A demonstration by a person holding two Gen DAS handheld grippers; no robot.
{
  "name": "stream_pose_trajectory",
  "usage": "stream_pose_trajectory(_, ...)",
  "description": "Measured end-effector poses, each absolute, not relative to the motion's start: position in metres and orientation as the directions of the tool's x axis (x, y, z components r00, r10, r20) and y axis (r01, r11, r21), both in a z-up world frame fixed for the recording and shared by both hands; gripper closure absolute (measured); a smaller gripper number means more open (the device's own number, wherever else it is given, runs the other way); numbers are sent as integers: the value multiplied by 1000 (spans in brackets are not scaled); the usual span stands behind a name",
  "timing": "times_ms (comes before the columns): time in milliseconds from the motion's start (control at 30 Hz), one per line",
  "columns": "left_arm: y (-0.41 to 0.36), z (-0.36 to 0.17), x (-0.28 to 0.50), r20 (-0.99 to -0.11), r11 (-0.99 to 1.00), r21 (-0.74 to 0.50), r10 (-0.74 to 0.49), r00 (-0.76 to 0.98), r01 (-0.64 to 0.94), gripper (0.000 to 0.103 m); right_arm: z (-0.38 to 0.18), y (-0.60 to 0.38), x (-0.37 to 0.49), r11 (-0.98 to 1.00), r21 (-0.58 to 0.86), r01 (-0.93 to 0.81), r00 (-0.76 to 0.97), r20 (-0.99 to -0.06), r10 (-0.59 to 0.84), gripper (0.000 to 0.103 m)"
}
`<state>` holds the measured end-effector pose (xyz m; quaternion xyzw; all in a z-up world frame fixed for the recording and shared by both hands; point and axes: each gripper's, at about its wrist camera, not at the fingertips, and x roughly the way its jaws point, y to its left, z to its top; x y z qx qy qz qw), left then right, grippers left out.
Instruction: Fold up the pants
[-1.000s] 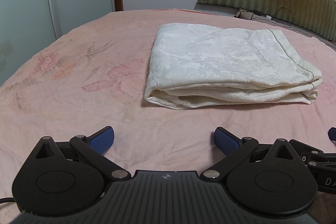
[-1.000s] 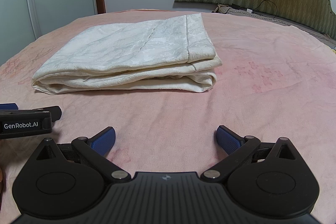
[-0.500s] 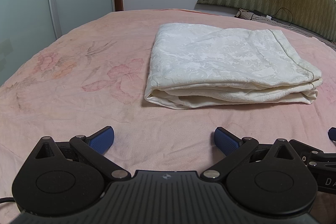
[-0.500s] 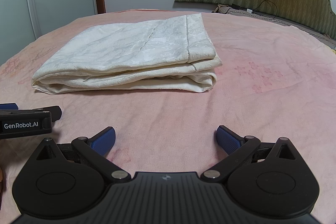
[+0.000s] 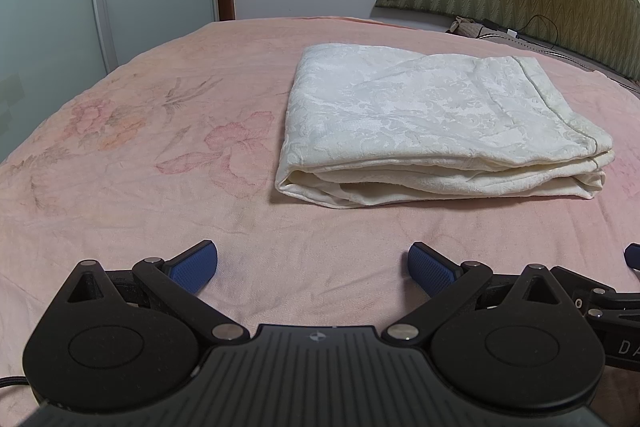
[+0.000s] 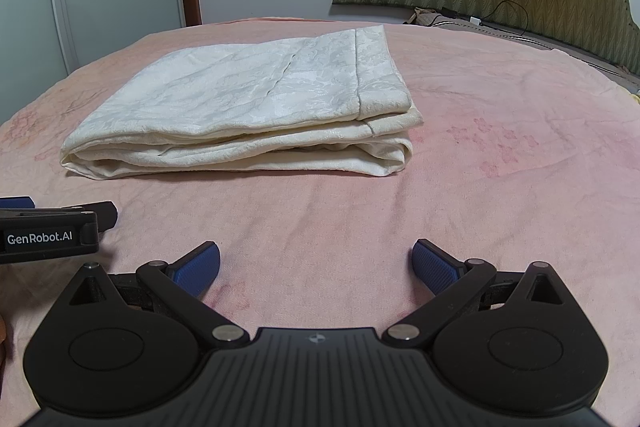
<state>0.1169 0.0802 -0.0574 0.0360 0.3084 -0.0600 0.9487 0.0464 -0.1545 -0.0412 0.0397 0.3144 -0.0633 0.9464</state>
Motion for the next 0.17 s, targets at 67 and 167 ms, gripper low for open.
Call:
stream_pose_trajectory(67,80,-57,117,-589,990,31,-92,803,136,0,-41,-155,46,989,35,145,794,-600,-95,0)
stream_pose_trajectory(167,80,-57,117,-590,990,32,-91,803,136,0,-41,-155,46,989,37,145,794,-600,-94,0)
